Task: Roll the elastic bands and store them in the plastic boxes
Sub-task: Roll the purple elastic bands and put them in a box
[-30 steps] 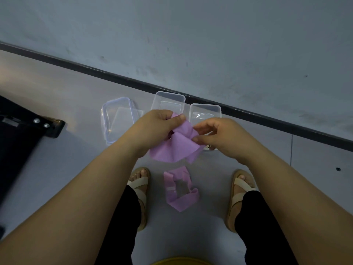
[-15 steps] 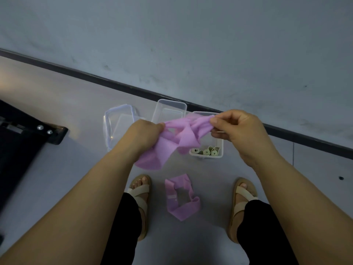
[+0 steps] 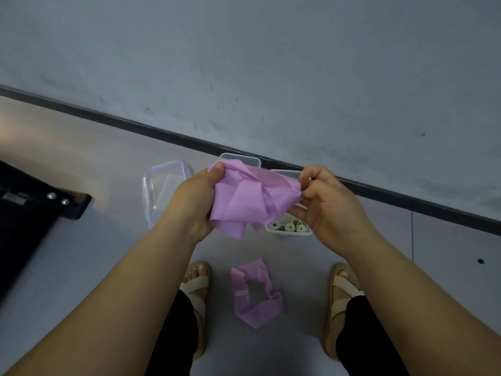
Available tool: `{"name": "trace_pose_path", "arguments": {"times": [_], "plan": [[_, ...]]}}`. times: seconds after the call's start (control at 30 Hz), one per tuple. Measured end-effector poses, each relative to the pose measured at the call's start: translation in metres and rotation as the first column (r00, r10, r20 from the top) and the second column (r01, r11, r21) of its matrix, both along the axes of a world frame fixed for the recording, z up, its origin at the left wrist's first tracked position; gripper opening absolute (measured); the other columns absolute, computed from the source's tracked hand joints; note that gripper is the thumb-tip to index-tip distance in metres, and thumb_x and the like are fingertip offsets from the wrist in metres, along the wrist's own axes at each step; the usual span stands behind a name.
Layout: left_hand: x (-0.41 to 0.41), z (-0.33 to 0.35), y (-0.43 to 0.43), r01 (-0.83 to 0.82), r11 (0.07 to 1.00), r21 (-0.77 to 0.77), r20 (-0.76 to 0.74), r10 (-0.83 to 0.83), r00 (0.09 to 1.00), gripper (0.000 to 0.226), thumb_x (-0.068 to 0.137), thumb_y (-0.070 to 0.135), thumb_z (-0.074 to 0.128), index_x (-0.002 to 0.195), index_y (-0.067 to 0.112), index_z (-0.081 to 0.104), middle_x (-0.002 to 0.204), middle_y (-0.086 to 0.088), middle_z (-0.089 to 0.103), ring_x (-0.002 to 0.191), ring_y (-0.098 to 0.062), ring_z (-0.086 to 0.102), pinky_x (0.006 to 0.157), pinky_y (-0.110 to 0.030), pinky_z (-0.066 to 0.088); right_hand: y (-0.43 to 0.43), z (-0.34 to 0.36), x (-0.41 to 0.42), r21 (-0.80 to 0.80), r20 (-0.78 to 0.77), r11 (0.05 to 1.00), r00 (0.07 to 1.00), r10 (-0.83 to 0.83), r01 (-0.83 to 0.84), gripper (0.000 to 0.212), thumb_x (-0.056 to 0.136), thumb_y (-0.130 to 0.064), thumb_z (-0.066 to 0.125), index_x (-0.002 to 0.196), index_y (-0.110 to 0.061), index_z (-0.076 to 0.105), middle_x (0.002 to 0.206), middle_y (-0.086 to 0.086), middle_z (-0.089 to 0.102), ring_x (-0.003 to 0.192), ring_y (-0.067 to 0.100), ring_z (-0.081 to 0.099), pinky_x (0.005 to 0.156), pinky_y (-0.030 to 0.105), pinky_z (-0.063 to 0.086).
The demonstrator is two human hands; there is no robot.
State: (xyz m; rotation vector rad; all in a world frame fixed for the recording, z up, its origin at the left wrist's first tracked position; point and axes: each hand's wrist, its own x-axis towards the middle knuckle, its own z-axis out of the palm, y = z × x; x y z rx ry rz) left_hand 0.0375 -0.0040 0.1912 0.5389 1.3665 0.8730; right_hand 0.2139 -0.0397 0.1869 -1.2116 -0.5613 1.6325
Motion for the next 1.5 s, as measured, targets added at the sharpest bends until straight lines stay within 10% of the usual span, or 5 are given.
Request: {"name": "trace_pose_path", "arguments": {"times": [0.3,0.63,0.93,1.2,1.5], "plan": [[0.006,0.007,-0.009,0.268,0.908,0.322,-0.53,-0.062,0.846,0.049,0.095,0.045,0.04,0.085,0.002,0.062,0.068,-0.004,0.059,0.063,-0.011,0.053,0.063,-0.024,0.045,-0.008,-0.009,-0.007,-0.084,0.415,0.931,0.837,0.357,-0.356,0.014,0.07,-0.019,0.074,0.083,-0.019,0.068,0.09,0.005,0.067,0.072,0.008,0.065,0.06,0.017,0.052],[-0.01,0.001,0.002,0.146,0.958,0.245,-0.62,0.039,0.784,0.043,0.098,0.043,0.038,0.075,0.014,0.061,0.066,0.0,0.058,0.061,-0.013,0.052,0.055,-0.023,0.042,0.002,-0.012,0.005,-0.056,0.53,0.996,0.847,-0.024,0.063,0.007,0.093,-0.021,0.054,0.089,-0.019,0.059,0.103,-0.001,0.062,0.082,0.011,0.06,0.086,0.038,0.051],[-0.014,-0.005,0.005,0.168,0.96,0.225,-0.677,0.03,0.735,0.03,0.1,0.033,0.037,0.092,0.013,0.058,0.071,0.004,0.054,0.065,-0.009,0.048,0.063,-0.029,0.037,0.006,-0.008,0.005,-0.091,0.045,0.944,0.948,-0.314,0.317,0.026,0.095,-0.001,0.036,0.079,-0.014,0.053,0.073,0.001,0.056,0.068,0.012,0.053,0.06,0.025,0.047],[-0.014,-0.003,0.004,0.055,0.946,0.32,-0.615,0.163,0.772,0.036,0.099,0.036,0.037,0.076,0.015,0.054,0.065,0.002,0.049,0.061,-0.012,0.045,0.056,-0.028,0.038,-0.008,-0.001,-0.005,0.011,0.626,0.954,0.746,0.227,-0.3,0.014,0.072,-0.037,0.071,0.076,-0.025,0.067,0.079,-0.01,0.066,0.071,0.004,0.06,0.057,0.014,0.049],[-0.024,-0.011,0.01,0.162,0.971,0.174,-0.692,0.004,0.722,0.03,0.098,0.03,0.041,0.089,0.011,0.062,0.07,-0.002,0.056,0.062,-0.013,0.049,0.061,-0.027,0.037,-0.002,-0.007,0.003,0.354,0.645,0.931,0.744,-0.174,-0.09,0.016,0.083,-0.016,0.065,0.083,-0.032,0.068,0.091,-0.014,0.065,0.08,-0.013,0.058,0.074,0.002,0.041]]}}
